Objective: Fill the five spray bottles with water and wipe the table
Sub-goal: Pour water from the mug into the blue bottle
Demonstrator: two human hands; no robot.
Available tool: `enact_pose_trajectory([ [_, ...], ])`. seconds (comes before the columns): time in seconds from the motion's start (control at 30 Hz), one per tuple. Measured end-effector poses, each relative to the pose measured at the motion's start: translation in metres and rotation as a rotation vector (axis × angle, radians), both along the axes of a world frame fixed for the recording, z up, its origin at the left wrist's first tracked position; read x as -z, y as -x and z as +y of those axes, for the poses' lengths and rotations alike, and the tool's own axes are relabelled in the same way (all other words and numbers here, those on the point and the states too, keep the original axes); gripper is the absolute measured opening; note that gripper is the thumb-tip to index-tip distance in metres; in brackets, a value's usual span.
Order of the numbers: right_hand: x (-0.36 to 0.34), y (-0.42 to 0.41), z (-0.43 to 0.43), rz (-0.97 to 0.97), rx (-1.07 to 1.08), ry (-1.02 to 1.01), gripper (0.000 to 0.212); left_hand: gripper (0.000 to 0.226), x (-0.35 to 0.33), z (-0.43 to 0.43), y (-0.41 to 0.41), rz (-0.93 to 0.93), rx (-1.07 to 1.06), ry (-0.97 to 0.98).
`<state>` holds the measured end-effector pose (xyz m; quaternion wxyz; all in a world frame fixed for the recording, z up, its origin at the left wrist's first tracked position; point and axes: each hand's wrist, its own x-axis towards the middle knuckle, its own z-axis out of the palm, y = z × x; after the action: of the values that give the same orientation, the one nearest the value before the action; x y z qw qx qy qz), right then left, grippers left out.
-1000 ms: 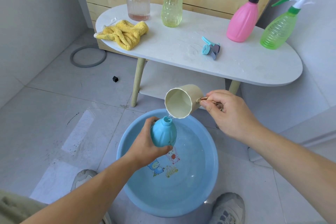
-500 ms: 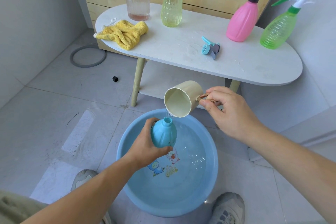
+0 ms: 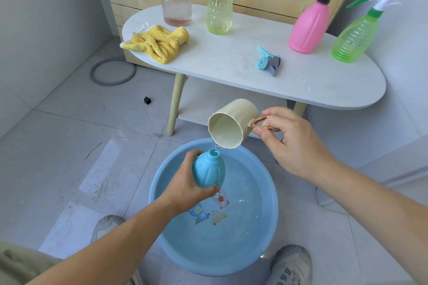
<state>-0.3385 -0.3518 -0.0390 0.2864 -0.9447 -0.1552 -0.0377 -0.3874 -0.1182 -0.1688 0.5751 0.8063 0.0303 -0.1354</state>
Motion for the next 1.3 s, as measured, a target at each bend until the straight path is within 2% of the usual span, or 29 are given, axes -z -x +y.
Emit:
enact_pose_trajectory([
  [0.37, -0.0001, 0.0003, 0.0008, -0.042, -0.017, -0.003, 0.022, 0.082, 0.0031, 0.0003, -0.0012, 0.006, -0.001, 0.002],
  [0.63, -0.0002, 0.0019, 0.0013, -0.106, -0.063, 0.013, 0.013, 0.080, 0.0030, 0.0011, -0.0011, -0.006, 0.000, -0.002],
  [0.8, 0.0000, 0.0018, 0.0013, -0.112, -0.070, 0.023, 0.025, 0.080, 0.0024, -0.0002, -0.0013, -0.010, 0.006, -0.008],
  [1.13, 0.0035, 0.0003, 0.0004, -0.186, -0.111, 0.038, 0.021, 0.081, 0.0030, 0.0000, -0.0014, 0.008, 0.002, -0.011],
  [1.3, 0.0056, -0.0006, 0.0003, -0.260, -0.152, 0.066, 0.034, 0.080, 0.0032, 0.0003, -0.0014, 0.006, -0.004, -0.019],
])
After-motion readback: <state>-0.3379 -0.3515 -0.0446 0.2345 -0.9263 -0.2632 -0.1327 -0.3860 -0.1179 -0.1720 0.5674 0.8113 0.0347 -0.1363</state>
